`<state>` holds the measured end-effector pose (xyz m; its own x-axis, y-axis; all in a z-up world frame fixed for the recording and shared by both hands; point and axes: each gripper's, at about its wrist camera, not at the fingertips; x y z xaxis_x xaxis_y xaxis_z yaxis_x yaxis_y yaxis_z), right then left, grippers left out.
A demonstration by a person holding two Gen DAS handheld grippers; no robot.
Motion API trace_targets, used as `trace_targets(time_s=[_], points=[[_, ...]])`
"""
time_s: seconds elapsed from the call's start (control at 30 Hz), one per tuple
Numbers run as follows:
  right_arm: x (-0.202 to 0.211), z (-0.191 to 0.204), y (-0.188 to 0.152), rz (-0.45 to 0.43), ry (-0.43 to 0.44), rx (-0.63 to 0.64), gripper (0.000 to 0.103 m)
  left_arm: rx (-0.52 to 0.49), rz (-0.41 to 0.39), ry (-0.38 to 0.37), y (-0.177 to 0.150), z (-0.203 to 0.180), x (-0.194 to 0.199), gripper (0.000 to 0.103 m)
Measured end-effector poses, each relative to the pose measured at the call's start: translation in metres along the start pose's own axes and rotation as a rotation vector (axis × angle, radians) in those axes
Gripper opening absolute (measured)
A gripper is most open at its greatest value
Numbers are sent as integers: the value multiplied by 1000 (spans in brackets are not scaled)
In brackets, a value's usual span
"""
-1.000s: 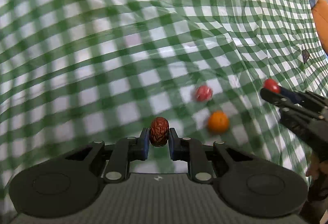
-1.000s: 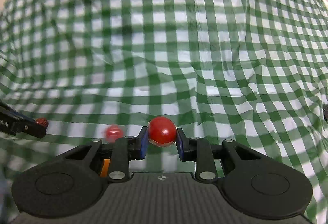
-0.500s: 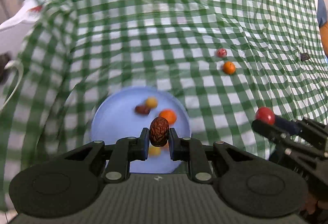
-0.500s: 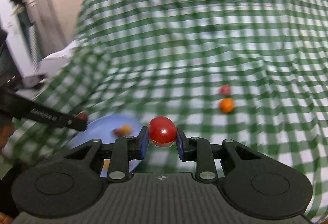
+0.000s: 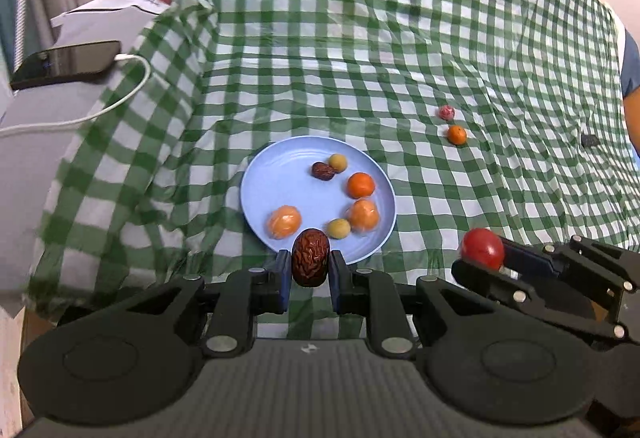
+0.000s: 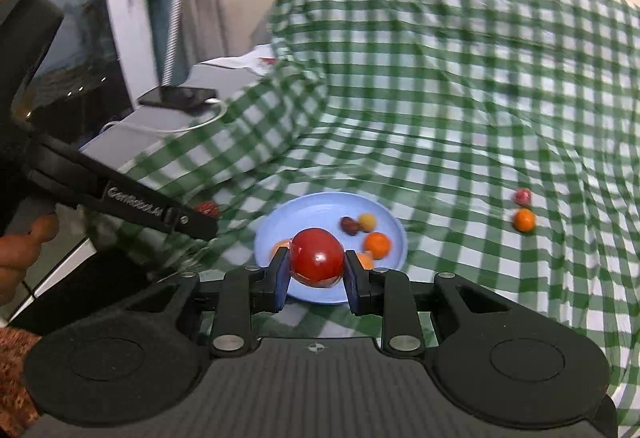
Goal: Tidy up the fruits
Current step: 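Carry the red date and cherry tomato to the blue plate and release them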
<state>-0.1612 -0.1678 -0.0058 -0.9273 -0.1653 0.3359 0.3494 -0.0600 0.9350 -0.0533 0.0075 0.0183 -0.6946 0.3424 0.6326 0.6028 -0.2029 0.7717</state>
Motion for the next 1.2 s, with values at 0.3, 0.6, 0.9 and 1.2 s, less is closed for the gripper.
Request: trace_targets(time_s=[0.3,0.6,0.9,1.2], points=[[8,14,4,-3,3,35,30,22,-33,-4,-6,9,14,21],[9,11,3,6,5,33,29,24,-36,-10,-5,9,13,21],[3,6,0,28,2,17,29,32,-27,-8,-3,9,7,21],[-9,3,-2,58,-5,11,29,49,-16,-2,2,15,-7,21]])
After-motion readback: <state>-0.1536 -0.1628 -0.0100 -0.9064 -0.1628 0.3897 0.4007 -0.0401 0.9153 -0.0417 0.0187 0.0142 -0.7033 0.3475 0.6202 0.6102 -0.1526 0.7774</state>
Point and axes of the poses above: each gripper's, at about its wrist camera, not at the fingertips, and x roughly against the way its jaws point, z to its left, y to its top, and after that the axes turned 14 degrees about -z, right-handed
